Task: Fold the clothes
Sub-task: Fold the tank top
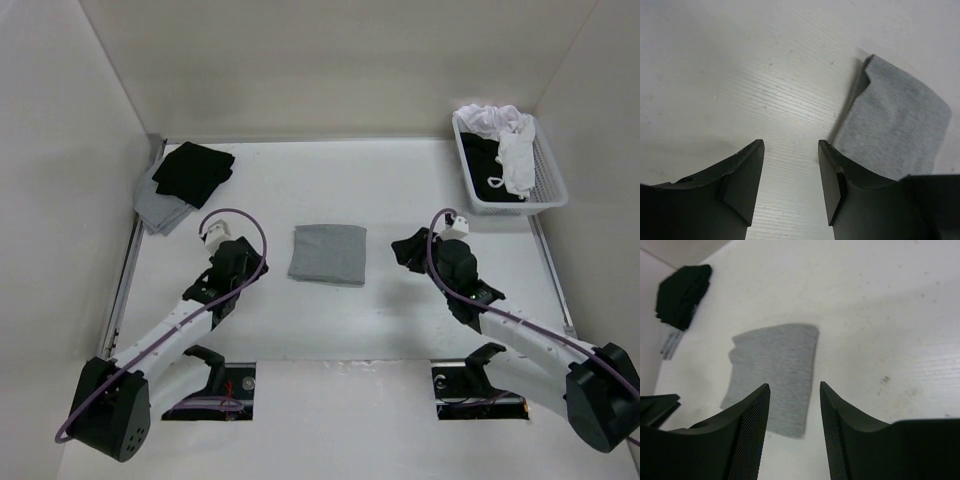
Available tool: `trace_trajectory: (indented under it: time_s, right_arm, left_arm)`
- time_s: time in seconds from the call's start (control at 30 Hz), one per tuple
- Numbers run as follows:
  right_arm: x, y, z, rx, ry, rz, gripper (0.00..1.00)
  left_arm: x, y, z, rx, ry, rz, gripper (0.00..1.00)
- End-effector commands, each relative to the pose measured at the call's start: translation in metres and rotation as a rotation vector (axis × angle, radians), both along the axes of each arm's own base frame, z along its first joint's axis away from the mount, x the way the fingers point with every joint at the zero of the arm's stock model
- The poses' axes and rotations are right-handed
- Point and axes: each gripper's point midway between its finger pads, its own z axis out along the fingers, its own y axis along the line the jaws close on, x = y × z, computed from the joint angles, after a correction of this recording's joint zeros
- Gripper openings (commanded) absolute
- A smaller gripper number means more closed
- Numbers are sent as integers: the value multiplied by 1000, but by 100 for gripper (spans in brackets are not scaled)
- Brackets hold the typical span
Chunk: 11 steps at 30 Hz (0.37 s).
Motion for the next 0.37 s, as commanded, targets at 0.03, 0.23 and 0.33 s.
trace_trajectory:
  time_s: [0.03,0.23,0.33]
  right_arm:
    - [7,-9,9,7,-52,-39,49]
    - [14,-22,-2,-17,-32,-92,49]
    - [17,-25,-8,-34,-26,-109,49]
  left_arm:
    - [12,7,9,31,-2,17,46]
    - [17,-3,8,45,-14,-20,46]
    - [17,-5,9,53,-19,-34,49]
